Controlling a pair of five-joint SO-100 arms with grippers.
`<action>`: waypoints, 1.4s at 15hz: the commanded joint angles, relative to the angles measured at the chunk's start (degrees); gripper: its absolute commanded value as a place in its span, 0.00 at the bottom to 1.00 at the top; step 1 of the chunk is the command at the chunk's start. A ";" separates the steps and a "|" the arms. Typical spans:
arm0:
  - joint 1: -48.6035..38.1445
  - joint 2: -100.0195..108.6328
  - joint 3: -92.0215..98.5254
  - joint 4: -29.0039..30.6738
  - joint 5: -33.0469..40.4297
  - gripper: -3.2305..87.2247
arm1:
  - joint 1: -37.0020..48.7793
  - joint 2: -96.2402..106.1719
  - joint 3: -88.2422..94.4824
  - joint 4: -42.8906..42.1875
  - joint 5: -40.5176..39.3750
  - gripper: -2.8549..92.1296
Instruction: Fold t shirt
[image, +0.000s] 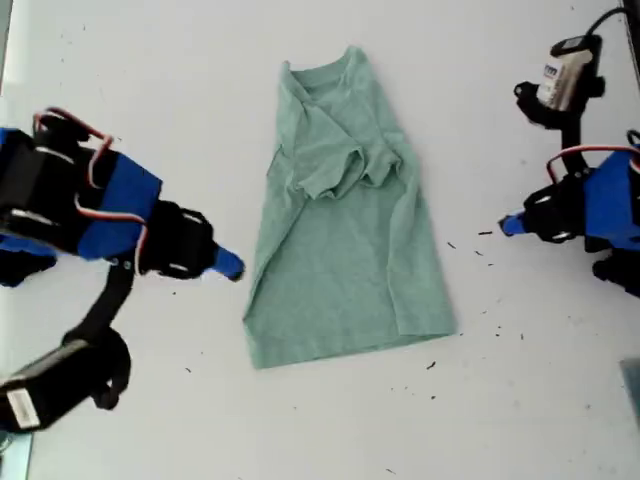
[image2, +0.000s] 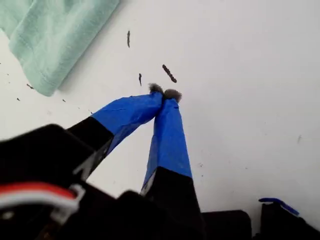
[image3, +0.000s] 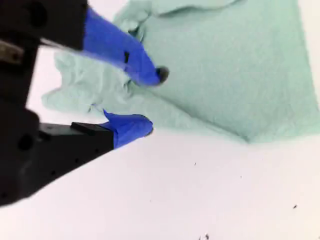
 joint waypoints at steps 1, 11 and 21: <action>1.32 -4.83 -11.16 1.32 0.79 0.41 | 0.62 1.32 -0.97 -0.62 -0.35 0.03; 6.15 -24.87 7.38 -20.13 -11.43 0.39 | -2.81 7.73 0.44 -0.09 0.88 0.03; 4.75 -0.88 9.05 -13.01 -16.08 0.03 | -4.39 13.45 1.41 0.62 1.85 0.03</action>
